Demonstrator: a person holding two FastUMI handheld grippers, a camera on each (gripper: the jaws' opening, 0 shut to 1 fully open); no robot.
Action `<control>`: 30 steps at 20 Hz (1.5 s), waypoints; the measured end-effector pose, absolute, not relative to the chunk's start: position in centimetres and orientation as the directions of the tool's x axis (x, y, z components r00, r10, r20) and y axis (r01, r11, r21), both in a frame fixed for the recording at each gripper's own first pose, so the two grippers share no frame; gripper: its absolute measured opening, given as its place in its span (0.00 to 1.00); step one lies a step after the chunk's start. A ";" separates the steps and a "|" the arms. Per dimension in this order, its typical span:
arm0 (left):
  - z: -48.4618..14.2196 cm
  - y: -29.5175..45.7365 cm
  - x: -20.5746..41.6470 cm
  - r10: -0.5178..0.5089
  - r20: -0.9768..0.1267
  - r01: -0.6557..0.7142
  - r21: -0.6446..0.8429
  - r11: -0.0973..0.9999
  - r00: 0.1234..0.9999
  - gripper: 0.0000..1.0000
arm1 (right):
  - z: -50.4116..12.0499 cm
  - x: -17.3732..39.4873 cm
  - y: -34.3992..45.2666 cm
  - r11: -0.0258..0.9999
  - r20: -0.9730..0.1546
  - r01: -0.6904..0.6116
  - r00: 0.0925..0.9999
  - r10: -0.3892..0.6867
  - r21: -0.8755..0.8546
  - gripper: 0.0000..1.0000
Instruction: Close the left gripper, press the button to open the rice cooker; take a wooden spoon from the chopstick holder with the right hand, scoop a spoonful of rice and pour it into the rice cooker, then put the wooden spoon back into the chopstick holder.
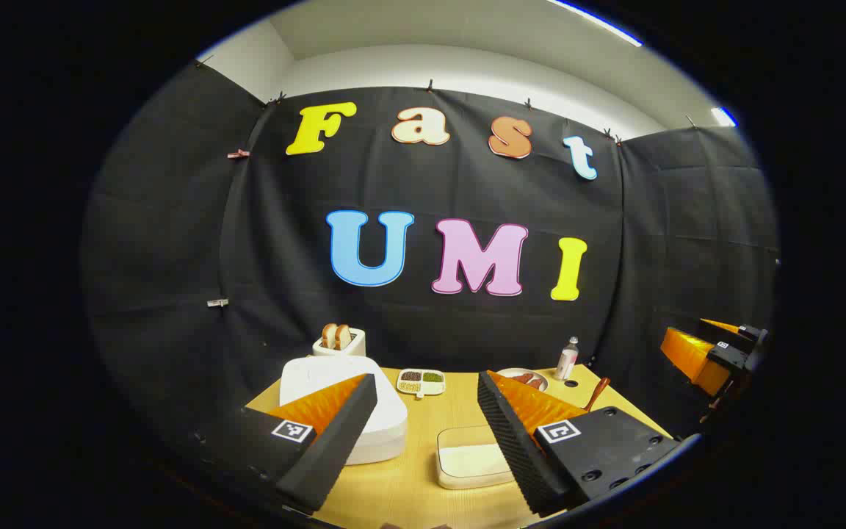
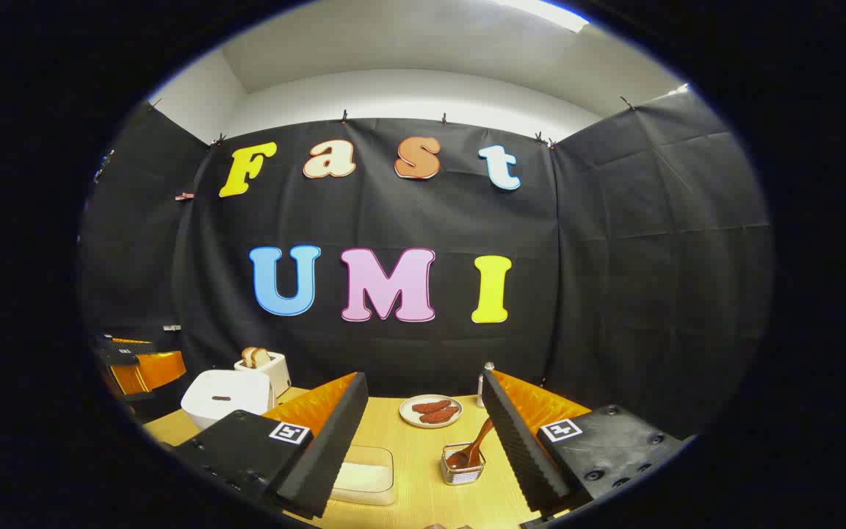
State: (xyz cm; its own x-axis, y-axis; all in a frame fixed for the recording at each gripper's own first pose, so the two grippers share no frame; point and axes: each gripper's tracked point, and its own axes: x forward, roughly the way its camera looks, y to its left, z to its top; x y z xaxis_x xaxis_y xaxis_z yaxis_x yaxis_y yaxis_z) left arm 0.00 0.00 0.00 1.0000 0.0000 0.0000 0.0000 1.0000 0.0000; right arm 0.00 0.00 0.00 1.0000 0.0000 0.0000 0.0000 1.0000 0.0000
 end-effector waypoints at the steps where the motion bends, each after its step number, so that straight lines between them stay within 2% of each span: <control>1: 0.0 0.0 -0.2 0.000 -0.003 0.000 -0.003 1.000 1.000 0.95 | -0.1 0.0 0.1 1.000 -0.004 -0.005 1.000 0.005 -0.002 0.98; 12: -0.6 0.3 0.1 0.010 -0.011 -0.010 -0.007 1.000 1.000 0.95 | -0.5 0.6 1.3 0.998 -0.009 -0.058 0.998 0.058 0.012 0.98; 24: -1.0 3.6 1.8 0.057 -0.027 -0.057 0.003 0.998 0.998 0.95 | -0.7 2.1 -0.7 1.000 -0.004 -0.016 1.000 0.016 0.018 0.98; 26: -0.6 3.7 2.5 0.019 -0.036 -0.020 -0.029 0.999 0.999 0.90 | -1.0 2.1 -0.8 1.000 -0.013 -0.011 1.000 0.011 0.026 0.98; 27: -0.2 4.3 3.0 0.015 -0.040 -0.017 -0.050 0.999 0.999 0.82 | -1.2 2.1 -1.0 1.000 -0.018 -0.007 1.000 0.007 0.027 0.98; 30: 0.6 6.4 5.1 0.015 -0.048 -0.019 -0.094 0.995 0.999 0.67 | -1.6 2.1 -1.3 1.000 -0.031 0.011 0.999 -0.010 0.025 0.98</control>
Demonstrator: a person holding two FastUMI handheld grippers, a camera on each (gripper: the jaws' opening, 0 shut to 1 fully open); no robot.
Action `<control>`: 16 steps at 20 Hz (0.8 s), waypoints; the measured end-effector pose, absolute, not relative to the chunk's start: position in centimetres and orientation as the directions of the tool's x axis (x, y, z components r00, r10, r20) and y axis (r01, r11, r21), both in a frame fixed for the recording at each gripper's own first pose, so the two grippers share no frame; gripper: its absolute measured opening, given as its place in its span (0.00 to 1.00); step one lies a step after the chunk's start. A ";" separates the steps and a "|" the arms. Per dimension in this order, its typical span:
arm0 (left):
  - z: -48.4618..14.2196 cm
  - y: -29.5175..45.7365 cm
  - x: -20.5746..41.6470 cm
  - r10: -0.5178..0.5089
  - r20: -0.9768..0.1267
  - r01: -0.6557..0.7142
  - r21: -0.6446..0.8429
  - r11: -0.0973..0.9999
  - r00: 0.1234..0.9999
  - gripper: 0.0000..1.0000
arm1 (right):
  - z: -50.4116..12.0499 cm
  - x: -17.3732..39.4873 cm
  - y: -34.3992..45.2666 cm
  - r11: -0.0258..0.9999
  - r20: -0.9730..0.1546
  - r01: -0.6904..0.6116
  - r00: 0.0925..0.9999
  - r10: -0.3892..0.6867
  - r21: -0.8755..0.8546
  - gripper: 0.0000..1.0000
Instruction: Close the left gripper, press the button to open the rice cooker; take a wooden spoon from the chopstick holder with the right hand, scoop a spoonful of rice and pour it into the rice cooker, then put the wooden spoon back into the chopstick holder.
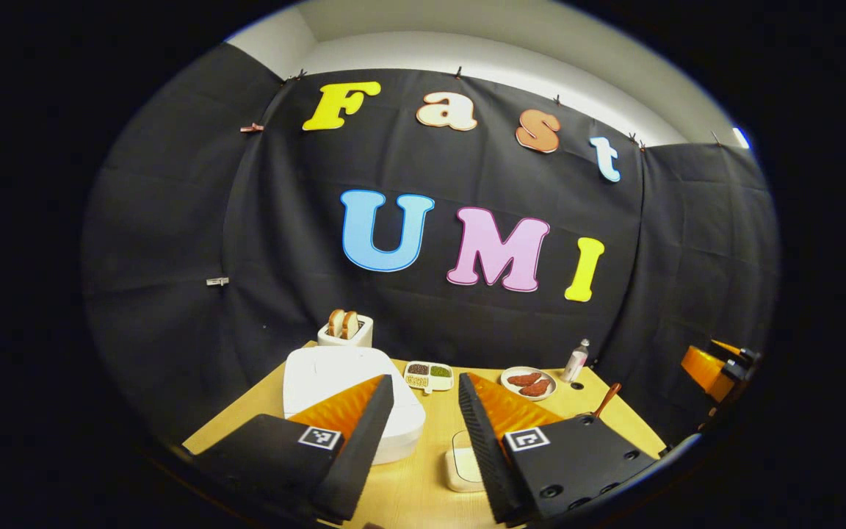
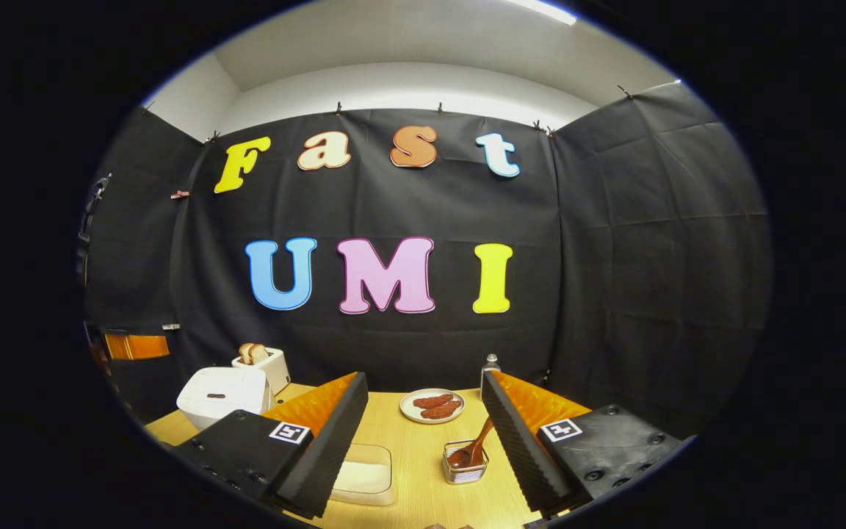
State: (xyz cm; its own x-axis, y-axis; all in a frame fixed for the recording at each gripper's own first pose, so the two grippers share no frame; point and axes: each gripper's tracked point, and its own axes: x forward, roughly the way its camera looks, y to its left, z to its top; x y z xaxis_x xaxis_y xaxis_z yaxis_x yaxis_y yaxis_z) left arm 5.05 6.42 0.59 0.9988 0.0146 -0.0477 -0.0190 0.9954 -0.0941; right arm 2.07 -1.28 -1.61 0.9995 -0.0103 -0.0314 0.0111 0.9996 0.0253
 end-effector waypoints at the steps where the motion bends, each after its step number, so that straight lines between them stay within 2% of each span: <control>1: 0.7 7.5 5.8 0.031 -0.057 -0.036 -0.096 0.995 0.998 0.58 | -1.7 1.9 -1.4 0.999 -0.034 0.018 0.999 -0.017 0.028 0.98; 2: 0.6 8.4 6.7 0.046 -0.065 -0.052 -0.095 0.994 0.997 0.54 | -1.8 1.7 -1.6 0.999 -0.035 0.024 0.999 -0.023 0.031 0.98; 5: 0.4 11.3 9.1 0.096 -0.091 -0.104 -0.091 0.990 0.991 0.32 | -2.6 0.7 -1.3 0.999 -0.057 0.028 0.998 -0.026 0.026 0.98; 8: -0.8 13.2 11.9 0.112 -0.127 -0.123 -0.087 0.989 0.986 0.22 | -3.6 -0.4 -1.9 0.999 -0.096 0.037 0.995 -0.038 -0.014 0.98; 9: -1.5 13.8 12.9 0.118 -0.140 -0.130 -0.082 0.988 0.983 0.11 | -3.6 -0.7 -2.1 0.999 -0.100 0.046 0.994 -0.046 -0.008 0.98; 12: -4.2 14.4 15.7 0.088 -0.201 -0.115 -0.130 0.985 0.976 0.08 | -3.6 -1.2 -3.0 0.996 -0.104 0.092 0.990 -0.090 0.012 0.98; 16: -7.6 16.4 18.7 0.119 -0.248 -0.161 -0.155 0.975 0.961 0.05 | -3.9 -2.1 -2.7 0.993 -0.109 0.114 0.987 -0.114 -0.011 0.98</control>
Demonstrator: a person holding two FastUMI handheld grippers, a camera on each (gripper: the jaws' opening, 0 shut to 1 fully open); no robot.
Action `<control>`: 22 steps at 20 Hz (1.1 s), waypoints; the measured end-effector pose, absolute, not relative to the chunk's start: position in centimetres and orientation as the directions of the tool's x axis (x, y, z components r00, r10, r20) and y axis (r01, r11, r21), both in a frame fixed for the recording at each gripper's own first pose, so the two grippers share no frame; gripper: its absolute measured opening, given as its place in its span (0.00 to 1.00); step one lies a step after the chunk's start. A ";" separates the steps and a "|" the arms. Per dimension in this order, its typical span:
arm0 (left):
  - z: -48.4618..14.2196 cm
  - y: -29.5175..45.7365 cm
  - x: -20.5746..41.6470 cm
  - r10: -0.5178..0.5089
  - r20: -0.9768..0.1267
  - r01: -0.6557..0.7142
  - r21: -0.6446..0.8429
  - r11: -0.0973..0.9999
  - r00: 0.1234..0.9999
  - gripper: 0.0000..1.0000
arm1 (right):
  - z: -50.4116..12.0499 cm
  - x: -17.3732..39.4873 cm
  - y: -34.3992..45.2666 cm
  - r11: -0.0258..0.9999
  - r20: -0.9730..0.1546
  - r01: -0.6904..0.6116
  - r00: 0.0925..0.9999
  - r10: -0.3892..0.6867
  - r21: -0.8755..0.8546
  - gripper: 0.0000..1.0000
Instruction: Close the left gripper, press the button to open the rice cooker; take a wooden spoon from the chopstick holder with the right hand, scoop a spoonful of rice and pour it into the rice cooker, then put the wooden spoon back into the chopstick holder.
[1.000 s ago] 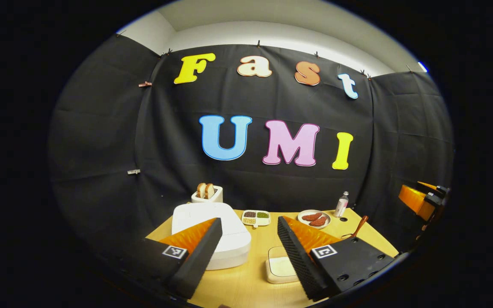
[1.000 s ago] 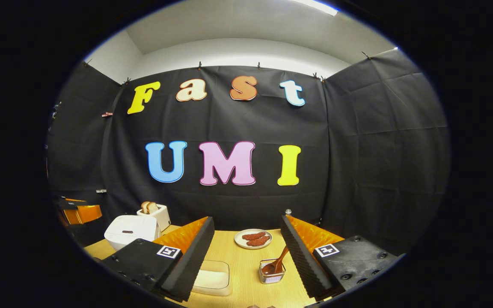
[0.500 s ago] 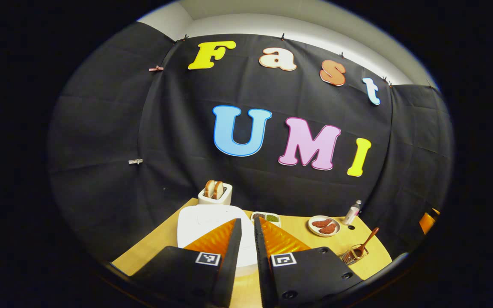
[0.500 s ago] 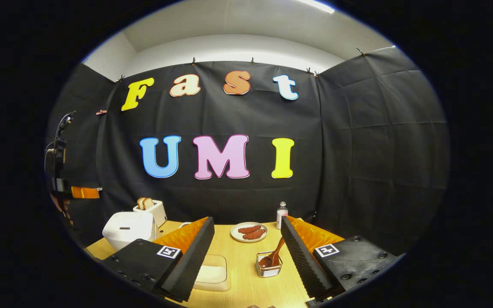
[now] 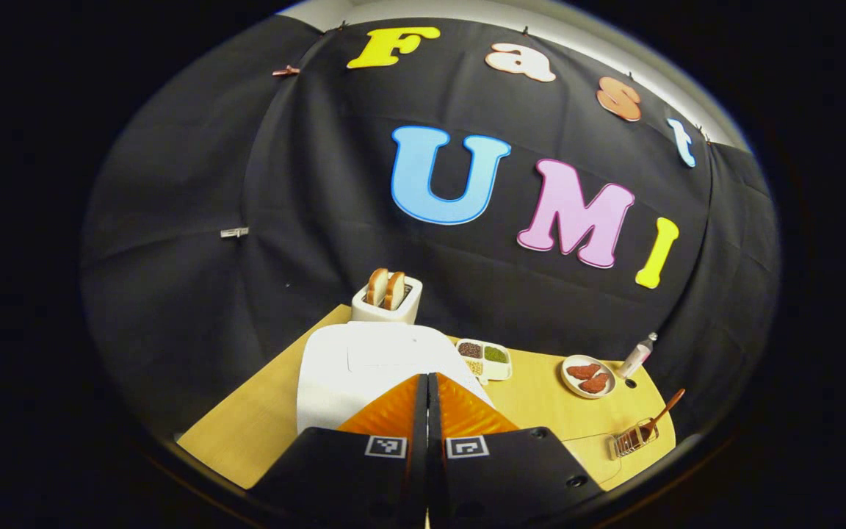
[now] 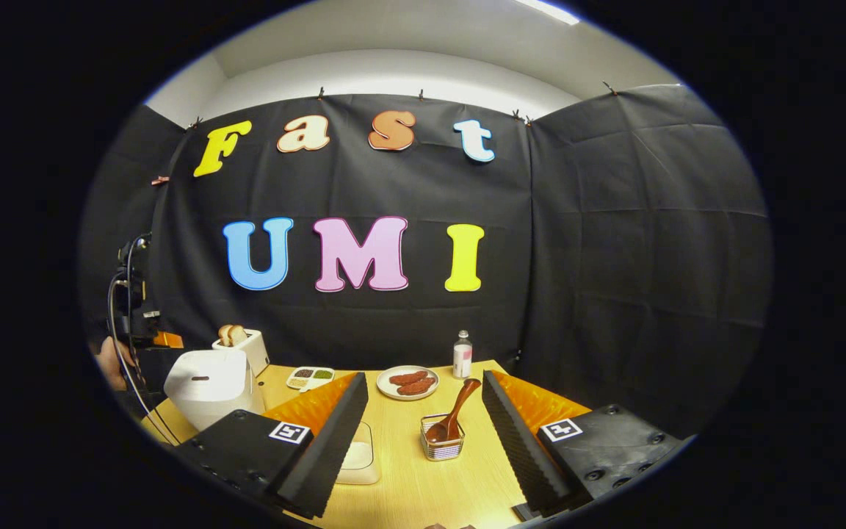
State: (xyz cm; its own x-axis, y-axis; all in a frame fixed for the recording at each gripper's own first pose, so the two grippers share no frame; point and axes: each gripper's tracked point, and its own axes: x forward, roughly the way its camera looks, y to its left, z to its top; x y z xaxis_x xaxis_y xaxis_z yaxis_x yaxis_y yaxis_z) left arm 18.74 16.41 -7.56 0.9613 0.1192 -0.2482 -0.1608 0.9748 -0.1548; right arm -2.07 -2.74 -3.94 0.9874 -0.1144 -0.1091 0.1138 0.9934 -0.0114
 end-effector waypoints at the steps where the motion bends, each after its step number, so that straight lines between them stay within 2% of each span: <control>1: -8.2 16.6 19.3 0.113 -0.260 -0.153 -0.141 0.978 0.959 0.06 | -4.0 -2.3 -2.4 0.993 -0.108 0.112 0.988 -0.114 -0.021 0.98; 9: -15.2 16.2 21.1 0.024 -0.401 -0.068 -0.096 0.993 0.916 0.03 | -4.6 -3.3 0.1 0.993 -0.130 0.112 0.985 -0.115 -0.033 0.98; 10: -15.9 16.2 21.0 0.019 -0.414 -0.068 -0.103 0.992 0.910 0.06 | -4.8 -3.5 0.1 0.992 -0.134 0.121 0.983 -0.125 -0.036 0.98; 15: -17.1 16.0 21.2 -0.020 -0.415 -0.020 -0.091 0.996 0.909 0.06 | -5.5 -4.7 0.2 0.986 -0.147 0.165 0.975 -0.166 -0.020 0.98; 20: -15.9 16.3 20.7 0.013 -0.378 -0.037 -0.055 0.998 0.926 0.06 | -5.8 -5.0 -0.1 0.983 -0.158 0.183 0.971 -0.179 0.008 0.98; 22: -12.1 16.5 20.0 0.062 -0.249 -0.068 -0.017 0.998 0.966 0.06 | -5.7 -4.6 -0.7 0.984 -0.149 0.179 0.973 -0.176 0.013 0.98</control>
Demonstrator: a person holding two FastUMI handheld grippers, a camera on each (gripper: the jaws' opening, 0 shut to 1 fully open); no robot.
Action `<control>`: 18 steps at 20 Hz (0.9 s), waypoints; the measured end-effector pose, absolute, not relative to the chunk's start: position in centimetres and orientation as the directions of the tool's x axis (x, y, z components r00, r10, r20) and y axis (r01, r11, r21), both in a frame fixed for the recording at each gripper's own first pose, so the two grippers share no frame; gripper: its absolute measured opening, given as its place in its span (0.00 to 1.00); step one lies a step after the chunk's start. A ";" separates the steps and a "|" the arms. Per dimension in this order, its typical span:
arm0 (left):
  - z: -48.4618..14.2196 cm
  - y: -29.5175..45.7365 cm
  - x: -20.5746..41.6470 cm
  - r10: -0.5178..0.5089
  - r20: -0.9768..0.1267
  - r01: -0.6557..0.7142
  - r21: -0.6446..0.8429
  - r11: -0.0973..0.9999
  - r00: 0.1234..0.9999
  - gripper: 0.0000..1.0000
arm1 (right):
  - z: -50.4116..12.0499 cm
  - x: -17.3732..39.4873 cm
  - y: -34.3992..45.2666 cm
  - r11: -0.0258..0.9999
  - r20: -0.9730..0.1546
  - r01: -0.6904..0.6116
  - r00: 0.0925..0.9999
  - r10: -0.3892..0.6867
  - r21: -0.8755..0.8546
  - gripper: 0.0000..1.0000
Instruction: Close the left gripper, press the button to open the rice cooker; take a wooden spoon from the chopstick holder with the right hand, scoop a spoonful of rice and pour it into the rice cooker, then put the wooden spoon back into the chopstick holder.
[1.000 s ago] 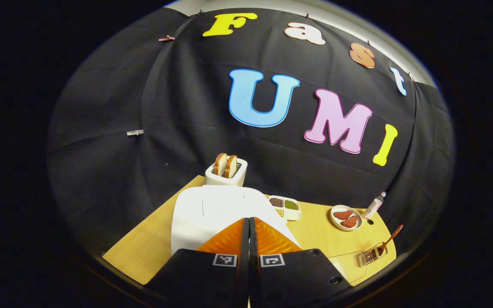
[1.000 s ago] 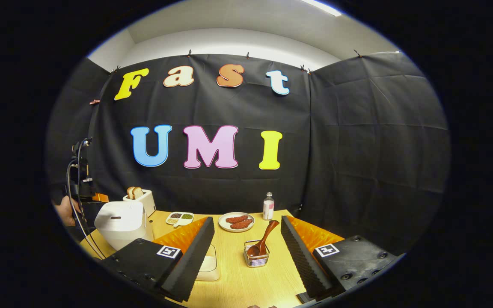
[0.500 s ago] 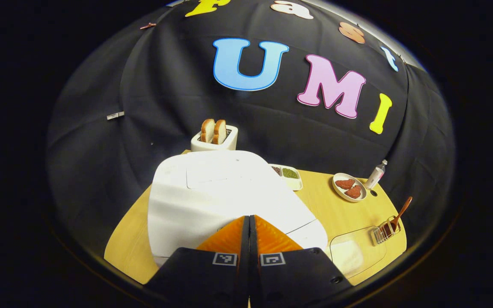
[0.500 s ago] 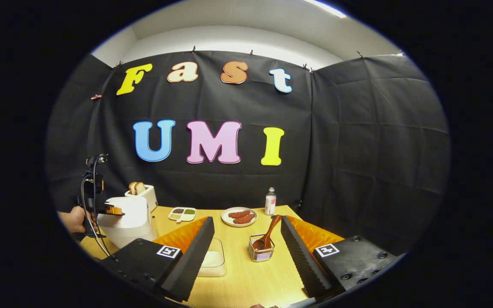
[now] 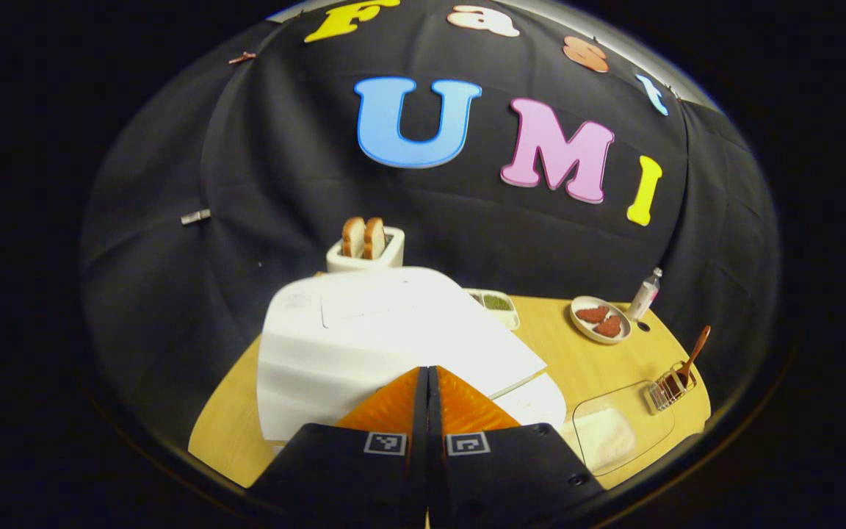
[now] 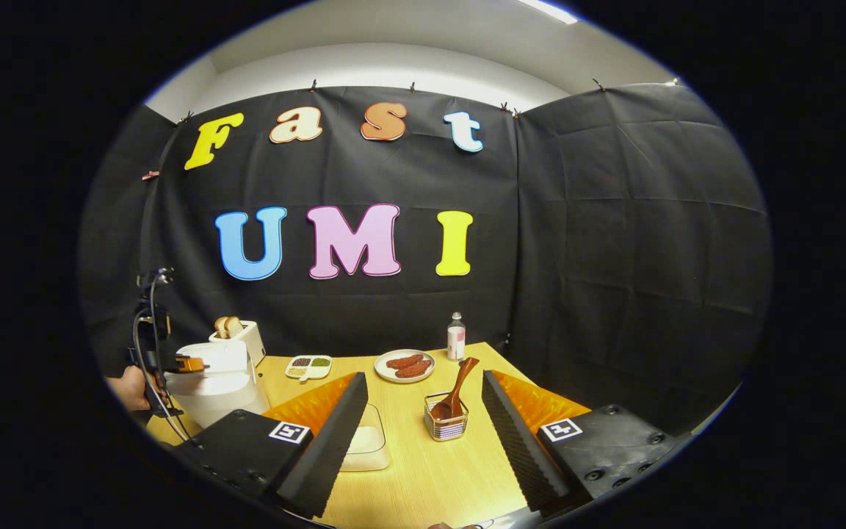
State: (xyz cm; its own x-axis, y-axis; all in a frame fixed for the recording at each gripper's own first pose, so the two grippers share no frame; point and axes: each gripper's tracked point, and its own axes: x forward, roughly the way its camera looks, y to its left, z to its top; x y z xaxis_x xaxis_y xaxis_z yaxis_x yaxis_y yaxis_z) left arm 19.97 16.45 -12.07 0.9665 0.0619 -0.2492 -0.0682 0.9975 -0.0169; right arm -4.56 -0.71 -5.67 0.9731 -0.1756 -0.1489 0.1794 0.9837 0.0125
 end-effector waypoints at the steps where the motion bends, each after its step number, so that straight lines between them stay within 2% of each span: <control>1: -9.6 16.5 19.3 0.088 -0.172 -0.086 0.016 0.996 0.981 0.06 | -5.7 -3.9 -1.0 0.984 -0.145 0.175 0.974 -0.171 0.015 0.98; 3: -5.8 15.9 17.8 0.111 -0.066 -0.107 0.065 0.992 0.992 0.06 | -5.7 -2.0 -1.8 0.987 -0.138 0.161 0.978 -0.156 0.027 0.98; 7: -3.0 13.2 13.4 0.119 -0.021 -0.117 0.076 0.990 0.993 0.08 | -6.1 1.9 -3.4 0.989 -0.154 0.119 0.983 -0.105 0.086 0.98; 10: -4.6 10.9 10.3 0.143 -0.081 -0.135 0.095 0.986 0.986 0.09 | -7.1 4.8 -6.0 0.990 -0.161 0.113 0.982 -0.098 0.086 0.98; 13: -6.0 7.8 7.8 0.151 -0.132 -0.144 0.066 0.987 0.980 0.10 | -9.4 7.8 -8.5 0.983 -0.219 0.128 0.971 -0.098 0.130 0.98; 15: -7.5 5.9 6.5 0.153 -0.164 -0.149 0.033 0.988 0.974 0.22 | -11.2 9.7 -9.9 0.978 -0.260 0.135 0.961 -0.091 0.157 0.99; 16: -8.1 5.1 5.9 0.151 -0.175 -0.149 0.027 0.988 0.973 0.33 | -12.3 10.7 -10.6 0.978 -0.281 0.135 0.956 -0.087 0.157 0.99; 18: -8.9 3.9 5.0 0.161 -0.190 -0.157 0.036 0.987 0.968 0.67 | -14.7 12.6 -11.9 0.980 -0.331 0.131 0.941 -0.076 0.148 0.99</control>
State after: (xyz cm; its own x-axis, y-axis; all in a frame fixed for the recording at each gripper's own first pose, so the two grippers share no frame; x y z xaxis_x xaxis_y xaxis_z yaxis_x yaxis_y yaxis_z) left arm 5.02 3.87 -8.87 0.9685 0.1614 -0.1897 -0.1575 0.9869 0.0357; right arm 12.55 -11.90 -14.72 0.9407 -0.0759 -0.3305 0.1311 0.9803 0.1479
